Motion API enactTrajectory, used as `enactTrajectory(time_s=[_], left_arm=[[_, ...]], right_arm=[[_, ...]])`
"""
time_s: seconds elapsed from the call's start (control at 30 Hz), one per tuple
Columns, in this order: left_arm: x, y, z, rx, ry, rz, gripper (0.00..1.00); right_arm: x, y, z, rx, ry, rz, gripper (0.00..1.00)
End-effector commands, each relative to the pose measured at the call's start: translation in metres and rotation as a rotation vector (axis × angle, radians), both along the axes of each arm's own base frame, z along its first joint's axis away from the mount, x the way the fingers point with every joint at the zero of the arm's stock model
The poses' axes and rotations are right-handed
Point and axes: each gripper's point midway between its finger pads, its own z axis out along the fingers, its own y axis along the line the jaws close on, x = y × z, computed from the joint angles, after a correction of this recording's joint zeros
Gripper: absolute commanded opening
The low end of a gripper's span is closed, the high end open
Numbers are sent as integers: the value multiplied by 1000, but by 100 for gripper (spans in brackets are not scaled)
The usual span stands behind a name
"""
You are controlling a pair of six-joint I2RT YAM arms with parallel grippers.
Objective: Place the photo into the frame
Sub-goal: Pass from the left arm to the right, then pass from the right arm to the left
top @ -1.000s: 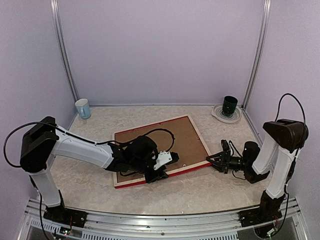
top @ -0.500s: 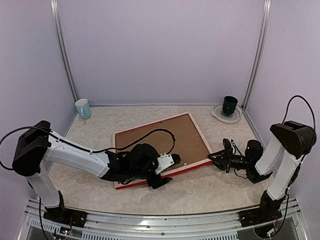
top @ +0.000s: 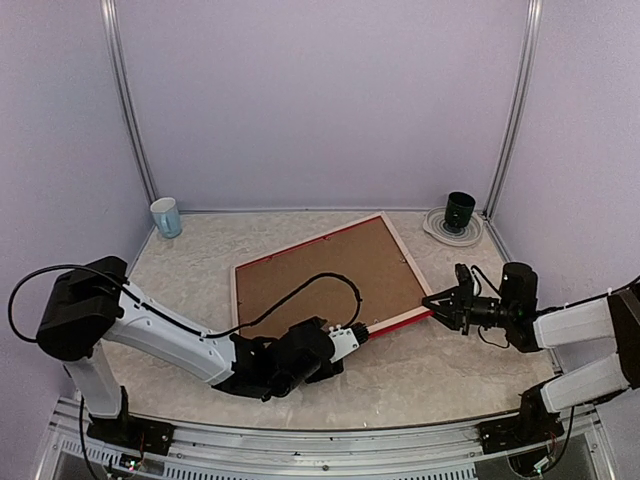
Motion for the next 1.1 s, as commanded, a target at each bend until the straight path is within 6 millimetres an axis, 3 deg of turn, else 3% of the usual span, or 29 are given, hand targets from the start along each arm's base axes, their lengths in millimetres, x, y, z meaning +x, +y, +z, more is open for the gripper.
enactTrajectory(time_s=[0.0,0.2,0.5,0.7,0.9,1.07], left_arm=[[9,8,-7,48,-114,84,71],[14,11,-3,21,-184,136,58],[5,7,4,16,-296,138,48],[-1,4,8,2,-344,136,31],[-2,2,12,16,-388,144,23],[-3,2,15,31,-419,146,6]], right_arm=[[6,-1,17,-37,-61,-31,18],[0,2,23,-37,-51,-40,18],[-2,1,24,-32,-25,-64,19],[-4,1,20,-34,-6,-80,21],[-7,0,16,-34,10,-95,22],[-8,-1,17,-26,22,-105,22]])
